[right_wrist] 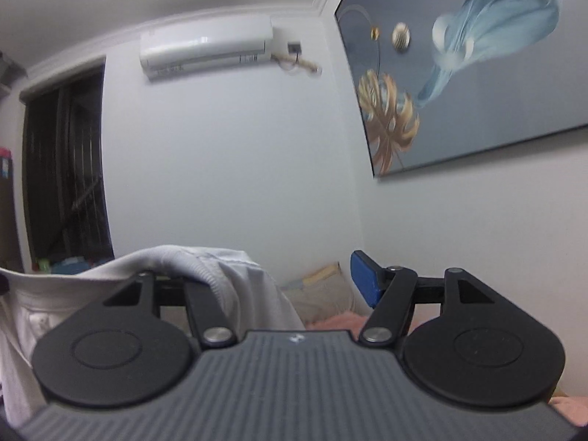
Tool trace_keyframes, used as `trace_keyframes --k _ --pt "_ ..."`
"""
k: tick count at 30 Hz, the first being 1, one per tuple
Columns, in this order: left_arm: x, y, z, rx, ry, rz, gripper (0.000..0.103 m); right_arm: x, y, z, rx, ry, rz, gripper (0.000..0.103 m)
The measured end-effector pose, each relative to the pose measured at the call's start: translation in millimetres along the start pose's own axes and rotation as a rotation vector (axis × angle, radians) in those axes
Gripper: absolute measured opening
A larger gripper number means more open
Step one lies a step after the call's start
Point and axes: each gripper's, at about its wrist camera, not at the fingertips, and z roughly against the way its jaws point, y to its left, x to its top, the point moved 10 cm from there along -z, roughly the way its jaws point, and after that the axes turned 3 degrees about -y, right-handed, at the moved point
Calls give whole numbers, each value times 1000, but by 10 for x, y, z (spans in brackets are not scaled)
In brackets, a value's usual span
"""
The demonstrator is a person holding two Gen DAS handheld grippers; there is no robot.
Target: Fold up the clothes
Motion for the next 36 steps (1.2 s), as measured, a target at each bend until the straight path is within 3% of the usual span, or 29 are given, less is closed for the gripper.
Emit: trace_keyframes --k 5,11,15,18,23,26,29,32,36 --pt "-968 -126 -1059 12 124 18 88 -838 186 -891 0 135 63 65" --pt "-2126 -281 -2309 25 273 41 89 -1947 314 -2468 -26 267 79 65" --pt "-2972 -453 -3427 57 275 48 94 -2726 299 -3622 -49 313 54 65" --pt "-3660 -620 -4401 63 290 21 94 -3399 274 -4474 -66 334 55 64" --pt "-5177 -944 -5617 16 473 -23 94 -4824 205 -5608 -64 503 69 64" --pt "-6026 -1090 -5957 -14 620 -70 93 -5720 290 -5942 -17 684 134 64" --pt "-6746 -1152 -6072 -116 817 -48 93 -6340 437 -5992 63 851 182 63" --pt "-7045 -1114 -6046 -197 930 -10 91 -6515 600 -5937 162 912 129 66" --pt "-6856 -1129 -5847 -235 845 23 99 -6338 673 -5776 189 876 -30 65"
